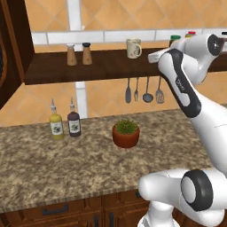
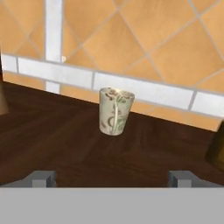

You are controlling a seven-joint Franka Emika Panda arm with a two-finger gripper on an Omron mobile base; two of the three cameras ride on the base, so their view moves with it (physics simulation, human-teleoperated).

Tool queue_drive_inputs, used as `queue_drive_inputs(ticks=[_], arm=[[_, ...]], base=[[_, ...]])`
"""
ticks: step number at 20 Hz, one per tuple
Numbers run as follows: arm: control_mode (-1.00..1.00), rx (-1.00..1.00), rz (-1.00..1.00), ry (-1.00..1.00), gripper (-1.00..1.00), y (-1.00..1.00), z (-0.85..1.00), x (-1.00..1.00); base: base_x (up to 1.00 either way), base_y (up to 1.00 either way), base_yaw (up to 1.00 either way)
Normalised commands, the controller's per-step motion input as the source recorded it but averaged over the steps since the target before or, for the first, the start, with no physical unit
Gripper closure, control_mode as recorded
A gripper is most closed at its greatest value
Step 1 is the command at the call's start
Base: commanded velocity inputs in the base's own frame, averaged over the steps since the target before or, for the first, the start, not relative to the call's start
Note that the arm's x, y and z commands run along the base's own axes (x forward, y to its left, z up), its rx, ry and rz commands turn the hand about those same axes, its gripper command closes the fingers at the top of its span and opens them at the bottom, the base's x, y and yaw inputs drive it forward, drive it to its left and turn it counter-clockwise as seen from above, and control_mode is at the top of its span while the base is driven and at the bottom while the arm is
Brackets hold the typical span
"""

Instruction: Gather all objects into one cabinet and sort the glasses and bowls to opposite sides.

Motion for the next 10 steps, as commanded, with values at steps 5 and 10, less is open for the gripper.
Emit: queue_drive_inputs(ticks=[5,10], arm=[[-1.0,0.0,-0.02,0.0,-1.0,0.0,0.0,0.51],[-1.0,0.0,-0.03,0.0,-1.0,0.0,0.0,0.48]], base=[[0.0,0.0,0.0],[0.0,0.0,0.0]])
